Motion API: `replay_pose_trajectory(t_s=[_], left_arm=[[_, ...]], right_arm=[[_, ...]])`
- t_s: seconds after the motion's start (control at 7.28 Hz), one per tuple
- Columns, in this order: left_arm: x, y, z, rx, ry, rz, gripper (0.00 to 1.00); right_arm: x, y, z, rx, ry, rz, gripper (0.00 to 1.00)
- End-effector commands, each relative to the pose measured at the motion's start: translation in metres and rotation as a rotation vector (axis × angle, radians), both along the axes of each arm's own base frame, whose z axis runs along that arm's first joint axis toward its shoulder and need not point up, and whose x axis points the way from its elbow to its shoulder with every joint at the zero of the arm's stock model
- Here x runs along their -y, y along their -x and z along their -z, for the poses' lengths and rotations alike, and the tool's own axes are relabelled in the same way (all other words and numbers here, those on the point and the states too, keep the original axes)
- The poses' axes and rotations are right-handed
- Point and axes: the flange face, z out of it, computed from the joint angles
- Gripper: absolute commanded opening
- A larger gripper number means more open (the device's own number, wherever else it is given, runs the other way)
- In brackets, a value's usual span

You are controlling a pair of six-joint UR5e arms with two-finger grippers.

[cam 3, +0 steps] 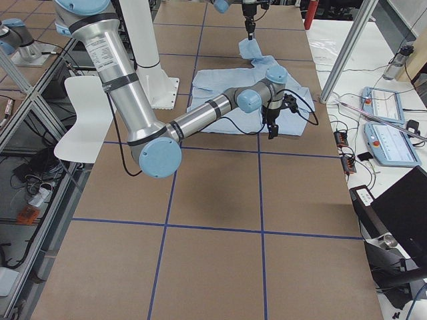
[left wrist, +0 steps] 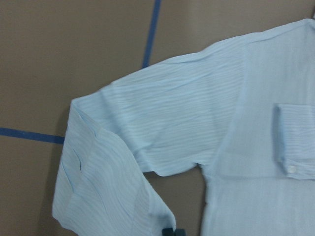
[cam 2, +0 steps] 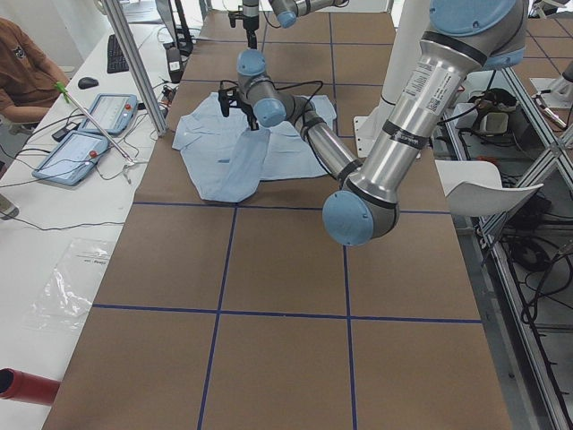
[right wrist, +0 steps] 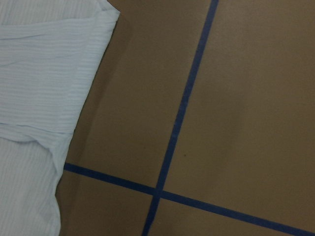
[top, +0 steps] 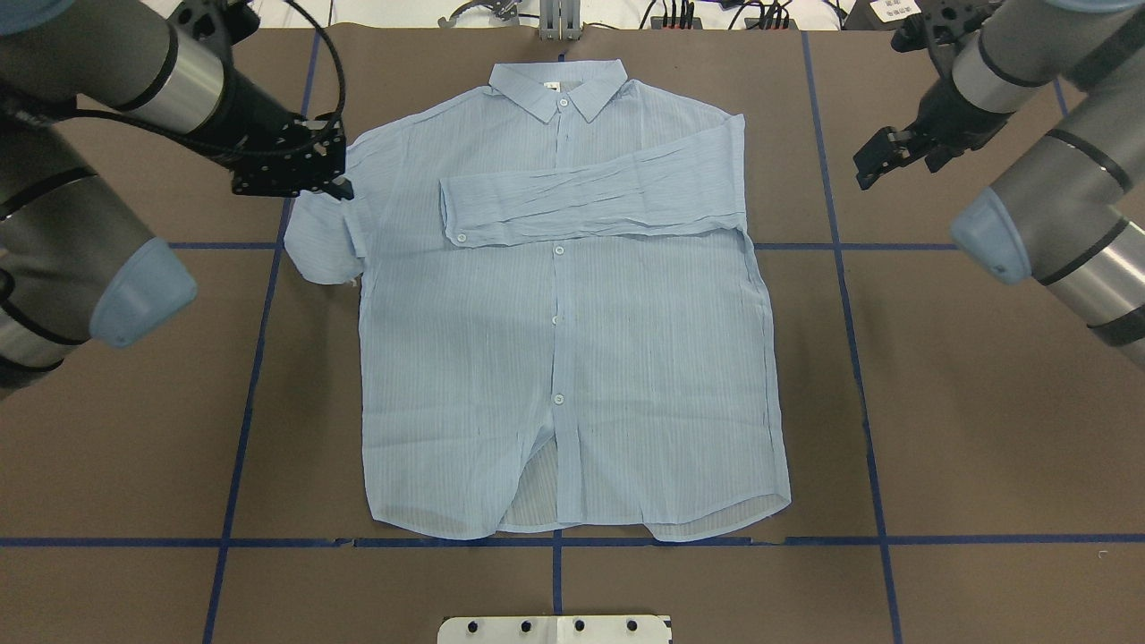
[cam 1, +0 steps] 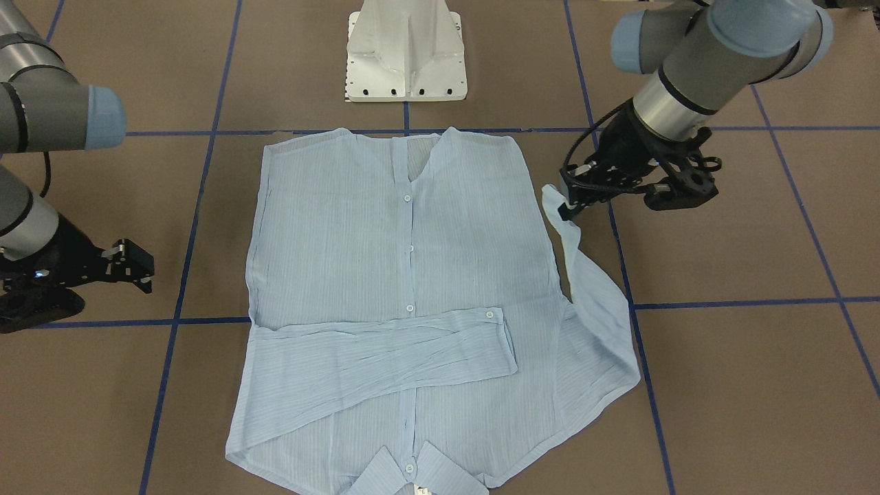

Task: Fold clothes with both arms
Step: 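Grasp the other sleeve with the left gripper while the right arm withdraws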

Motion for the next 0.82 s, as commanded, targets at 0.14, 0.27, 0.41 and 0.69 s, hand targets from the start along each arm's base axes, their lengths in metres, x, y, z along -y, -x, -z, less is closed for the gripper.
replay_pose_trajectory(t_s=[0.14, 0.27, 0.41, 0.69], left_arm=[[0.031, -0.031, 0.095, -0.115, 0.058, 0.018, 0.0], [0.04, -0.038, 0.094, -0.154, 0.071, 0.033, 0.0], [0.048, -0.044, 0.091, -0.188, 0.106, 0.051, 0.0], [0.055, -0.048, 0.104, -0.221, 0.182, 0.082, 0.0]], right_arm=[[-0.003, -0.032, -0.019, 0.013, 0.002, 0.01, 1.0], [-0.004, -0.033, -0.02, 0.013, 0.004, 0.01, 1.0], [-0.003, -0.034, -0.019, 0.014, 0.003, 0.008, 1.0], [-0.005, -0.035, -0.022, 0.012, 0.008, 0.005, 1.0]])
